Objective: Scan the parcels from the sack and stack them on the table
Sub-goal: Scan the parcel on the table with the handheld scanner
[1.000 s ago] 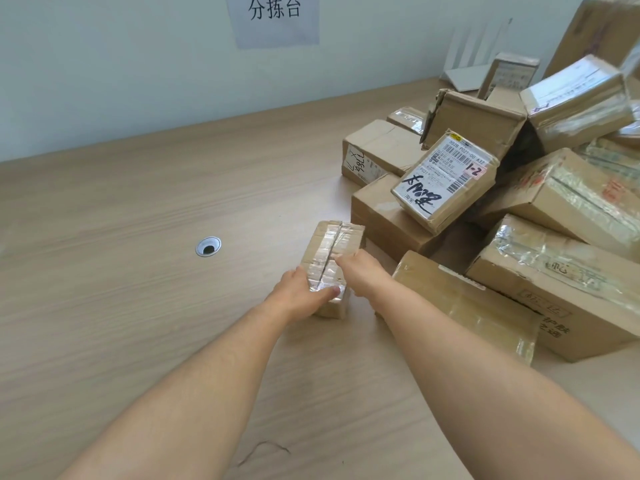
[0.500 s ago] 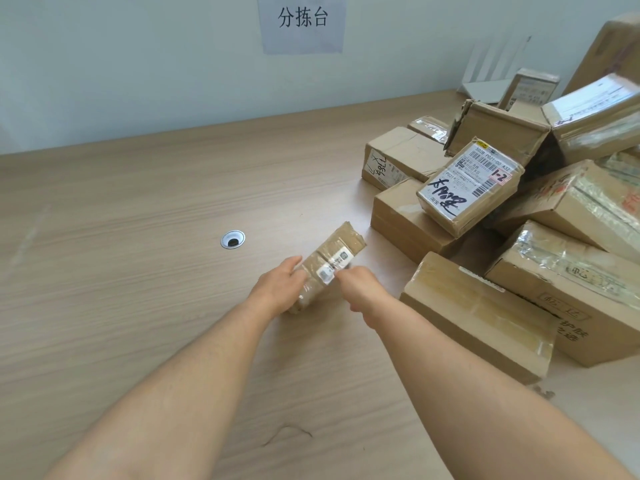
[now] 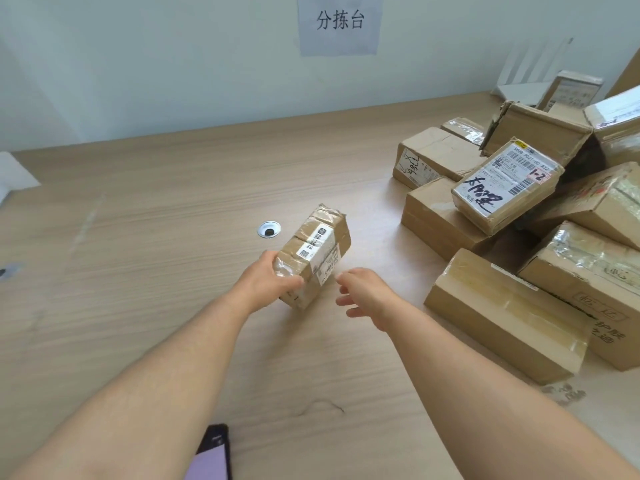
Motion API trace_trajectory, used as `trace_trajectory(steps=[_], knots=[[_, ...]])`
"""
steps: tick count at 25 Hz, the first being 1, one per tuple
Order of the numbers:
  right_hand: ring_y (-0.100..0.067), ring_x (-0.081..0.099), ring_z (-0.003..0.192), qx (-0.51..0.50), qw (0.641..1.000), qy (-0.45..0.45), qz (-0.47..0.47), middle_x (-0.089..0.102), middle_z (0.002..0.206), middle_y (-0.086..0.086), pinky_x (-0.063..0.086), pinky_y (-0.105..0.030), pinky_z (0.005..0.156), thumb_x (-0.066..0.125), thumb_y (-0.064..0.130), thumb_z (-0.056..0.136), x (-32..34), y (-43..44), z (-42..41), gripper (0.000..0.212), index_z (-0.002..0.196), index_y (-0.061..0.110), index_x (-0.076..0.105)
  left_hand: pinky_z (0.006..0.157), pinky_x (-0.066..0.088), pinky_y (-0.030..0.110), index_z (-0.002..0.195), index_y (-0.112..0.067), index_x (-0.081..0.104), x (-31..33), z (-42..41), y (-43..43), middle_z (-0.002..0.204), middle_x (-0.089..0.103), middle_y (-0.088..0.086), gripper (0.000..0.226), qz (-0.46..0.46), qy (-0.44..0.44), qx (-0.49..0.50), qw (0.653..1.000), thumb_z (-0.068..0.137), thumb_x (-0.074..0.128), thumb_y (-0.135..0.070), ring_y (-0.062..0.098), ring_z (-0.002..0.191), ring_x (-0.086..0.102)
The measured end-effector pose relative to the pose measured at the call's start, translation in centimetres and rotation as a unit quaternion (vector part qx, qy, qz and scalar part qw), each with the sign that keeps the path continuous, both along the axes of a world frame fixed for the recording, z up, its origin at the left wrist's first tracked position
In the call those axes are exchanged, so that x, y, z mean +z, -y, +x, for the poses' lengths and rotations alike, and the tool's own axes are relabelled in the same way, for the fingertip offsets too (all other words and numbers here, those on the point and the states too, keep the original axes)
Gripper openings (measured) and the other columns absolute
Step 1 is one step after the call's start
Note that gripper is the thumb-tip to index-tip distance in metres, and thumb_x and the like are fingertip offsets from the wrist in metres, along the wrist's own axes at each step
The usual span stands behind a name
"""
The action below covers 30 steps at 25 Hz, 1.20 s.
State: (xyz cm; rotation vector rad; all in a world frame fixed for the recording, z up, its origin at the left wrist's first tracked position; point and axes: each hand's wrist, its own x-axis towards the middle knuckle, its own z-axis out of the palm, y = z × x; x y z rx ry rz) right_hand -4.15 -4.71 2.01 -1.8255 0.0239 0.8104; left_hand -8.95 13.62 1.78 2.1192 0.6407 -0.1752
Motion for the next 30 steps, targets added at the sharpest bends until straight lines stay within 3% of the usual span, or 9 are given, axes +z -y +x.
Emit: trace_trajectory(steps=[2,5,8,14,22,25,27,30], knots=[[-0.018,0.061,0.084,-0.004,1.0,-0.001,-0.015,0.056,0.105,-0.007,0.048,-0.035,0.077,0.048,0.021,0.101,0.0,-1.3,-2.1,0.018,0.111,0.01,0.057,0.092,0.053,0.041,0.132,-0.022,0.048,1.5,-3.0,-2.7,0.109,0.062,-0.002,0.067,-0.025,0.007,0.029,0.999,0.072,0.077,-0.025,0.019,0.101,0.063],[-0.017,0.06,0.076,0.014,0.999,-0.008,-0.039,0.056,0.1,-0.008,0.049,-0.037,0.074,0.049,0.023,0.101,0.1,-3.7,-6.0,0.025,0.119,0.006,0.054,0.095,0.051,0.039,0.139,-0.021,0.043,3.6,-7.7,-6.0,0.11,0.06,-0.001,0.071,0.003,0.029,0.045,0.999,0.076,0.077,-0.019,0.019,0.099,0.061],[-0.023,0.06,0.079,0.054,0.995,-0.002,-0.085,0.051,0.084,-0.005,0.049,-0.038,0.072,0.051,0.024,0.1,0.1,-6.5,-11.4,0.022,0.11,0.005,0.053,0.094,0.05,0.036,0.139,-0.02,0.042,5.1,-13.2,-9.0,0.117,0.061,0.003,0.069,0.015,0.051,0.069,0.996,0.079,0.076,-0.017,0.018,0.098,0.059],[-0.027,0.059,0.087,0.128,0.98,0.006,-0.153,0.049,0.081,-0.005,0.049,-0.037,0.071,0.051,0.024,0.099,-0.4,-10.5,-20.9,0.019,0.097,0.005,0.05,0.09,0.044,0.029,0.14,-0.022,0.043,6.4,-23.0,-13.3,0.116,0.058,-0.004,0.069,0.04,0.056,0.075,0.995,0.079,0.076,-0.022,0.017,0.105,0.057],[-0.022,0.047,0.068,0.125,0.956,0.074,-0.255,0.049,0.077,-0.007,0.043,-0.032,0.069,0.05,0.021,0.095,-1.4,-12.0,-24.9,0.025,0.073,0.009,0.046,0.09,0.045,0.03,0.137,-0.023,0.046,5.3,-30.0,-16.5,0.121,0.061,-0.002,0.068,0.025,0.06,0.077,0.995,0.077,0.078,-0.022,0.017,0.107,0.058],[-0.025,0.055,0.083,0.156,0.932,0.087,-0.315,0.058,0.095,-0.007,0.042,-0.028,0.068,0.05,0.038,0.095,-2.4,-11.6,-25.9,0.031,0.082,0.01,0.053,0.091,0.045,0.031,0.136,-0.024,0.047,4.7,-31.1,-17.2,0.12,0.06,-0.002,0.067,0.016,0.062,0.081,0.995,0.077,0.078,-0.021,0.017,0.107,0.058],[-0.025,0.056,0.095,0.184,0.92,0.074,-0.339,0.059,0.106,-0.005,0.044,-0.028,0.077,0.052,0.044,0.093,-3.4,-11.5,-26.9,0.031,0.097,0.014,0.057,0.093,0.046,0.032,0.135,-0.025,0.048,4.4,-31.6,-17.5,0.119,0.062,-0.003,0.065,0.009,0.064,0.085,0.994,0.077,0.078,-0.021,0.016,0.106,0.059],[-0.023,0.057,0.091,0.215,0.894,0.081,-0.384,0.058,0.1,-0.001,0.045,-0.026,0.074,0.054,0.039,0.086,-5.4,-11.8,-28.8,0.023,0.089,0.017,0.057,0.091,0.046,0.031,0.134,-0.025,0.048,4.1,-32.0,-17.8,0.118,0.062,-0.003,0.065,0.008,0.062,0.088,0.994,0.077,0.078,-0.021,0.017,0.106,0.059]])
